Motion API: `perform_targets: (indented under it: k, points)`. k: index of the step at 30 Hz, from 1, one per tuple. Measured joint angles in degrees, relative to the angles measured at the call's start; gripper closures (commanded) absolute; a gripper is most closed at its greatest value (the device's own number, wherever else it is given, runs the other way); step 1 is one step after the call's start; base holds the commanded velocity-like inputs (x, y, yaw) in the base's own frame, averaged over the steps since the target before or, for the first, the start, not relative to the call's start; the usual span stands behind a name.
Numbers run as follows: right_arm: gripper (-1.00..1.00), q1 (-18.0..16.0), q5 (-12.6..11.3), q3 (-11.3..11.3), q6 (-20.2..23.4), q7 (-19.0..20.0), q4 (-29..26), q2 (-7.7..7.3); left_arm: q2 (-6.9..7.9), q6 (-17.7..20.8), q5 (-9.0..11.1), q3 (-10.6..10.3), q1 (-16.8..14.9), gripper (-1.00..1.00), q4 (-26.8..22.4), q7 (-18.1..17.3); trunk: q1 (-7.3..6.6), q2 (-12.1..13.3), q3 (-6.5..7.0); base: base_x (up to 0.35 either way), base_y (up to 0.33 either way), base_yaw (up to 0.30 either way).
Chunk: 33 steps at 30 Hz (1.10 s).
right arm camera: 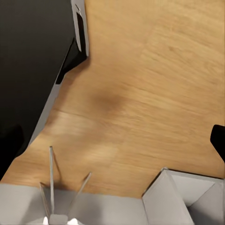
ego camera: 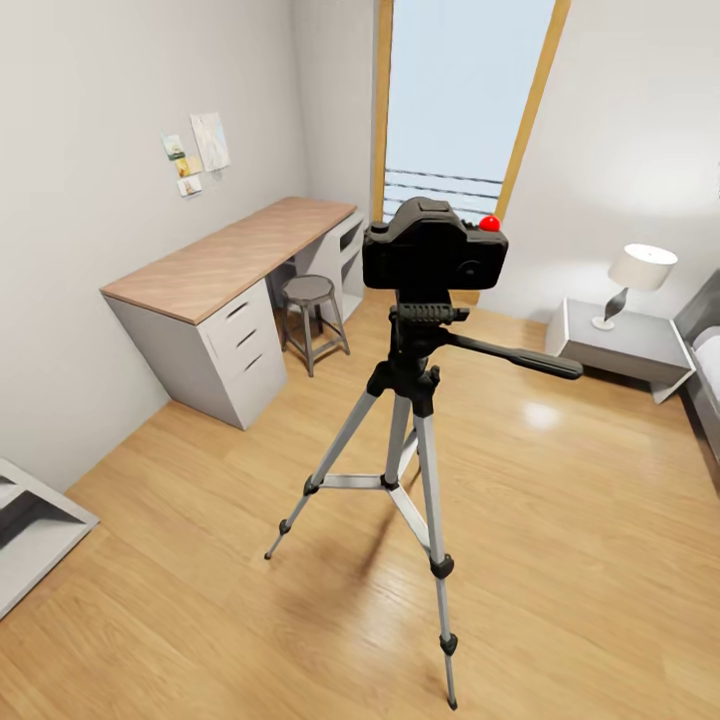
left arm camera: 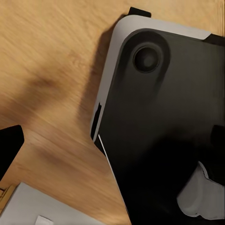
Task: Attach the digital camera to the camera tripod in the bedroom.
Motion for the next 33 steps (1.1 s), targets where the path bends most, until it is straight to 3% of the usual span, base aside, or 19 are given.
perform_targets:
  k: [11, 33]
  points:
    - [-1.00, 0.0, 0.3, 3.3, -0.1, 0.0, 0.1, 0.16, -1.18, 0.0, 0.0, 0.1, 0.0, -1.00, -0.1, 0.0, 0.00, 0.0, 1.02, 0.000, 0.000, 0.000]
    - [-1.00, 0.0, 0.2, 3.9, -1.8, -0.1, 0.4, 0.17, -1.29, 0.0, -0.4, 0.1, 0.0, -1.00, -0.2, 0.0, 0.00, 0.0, 3.06, 0.000, 0.000, 0.000]
